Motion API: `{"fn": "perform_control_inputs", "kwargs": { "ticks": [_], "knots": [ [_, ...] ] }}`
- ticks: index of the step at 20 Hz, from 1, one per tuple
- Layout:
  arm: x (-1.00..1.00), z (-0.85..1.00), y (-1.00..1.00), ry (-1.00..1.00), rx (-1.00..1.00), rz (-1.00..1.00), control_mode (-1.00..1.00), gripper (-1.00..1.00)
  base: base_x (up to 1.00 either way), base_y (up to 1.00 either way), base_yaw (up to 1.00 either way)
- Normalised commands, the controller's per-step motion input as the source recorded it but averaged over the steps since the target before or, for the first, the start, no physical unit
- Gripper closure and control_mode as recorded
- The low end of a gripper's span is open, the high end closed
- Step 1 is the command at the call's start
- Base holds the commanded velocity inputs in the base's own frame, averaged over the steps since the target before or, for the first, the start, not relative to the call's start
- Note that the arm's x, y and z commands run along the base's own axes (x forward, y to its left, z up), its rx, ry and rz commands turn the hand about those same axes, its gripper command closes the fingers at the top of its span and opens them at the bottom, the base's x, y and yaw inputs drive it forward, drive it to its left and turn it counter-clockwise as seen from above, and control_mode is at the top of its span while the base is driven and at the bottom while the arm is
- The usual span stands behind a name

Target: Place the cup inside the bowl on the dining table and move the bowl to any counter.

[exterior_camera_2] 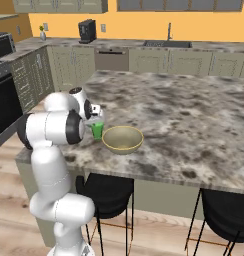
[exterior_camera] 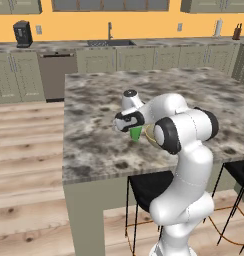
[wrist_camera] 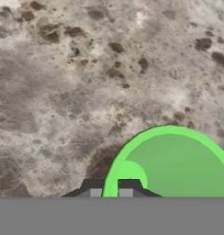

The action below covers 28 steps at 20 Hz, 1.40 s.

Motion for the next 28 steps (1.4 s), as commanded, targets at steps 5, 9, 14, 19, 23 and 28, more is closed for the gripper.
{"fn": "perform_control_inputs", "kwargs": {
  "ticks": [5,9,14,19,23,28],
  "knots": [
    [-0.13,0.48,0.02,0.06,-0.08,0.00,-1.00,1.00,0.00,0.00,0.00],
    [-0.30,0.42,0.00,0.04,-0.02,0.00,-1.00,1.00,0.00,0.00,0.00],
    [-0.58,0.36,0.00,0.01,0.00,0.00,-1.00,1.00,0.00,0.00,0.00],
    [-0.64,0.13,-0.13,0.00,0.00,0.01,-1.00,1.00,0.00,0.00,0.00],
    [-0.22,0.02,-0.26,0.00,0.00,0.00,-1.00,1.00,0.00,0.00,0.00],
    [0.11,0.13,-0.35,0.00,0.00,0.00,-1.00,1.00,0.00,0.00,0.00]
  ]
}}
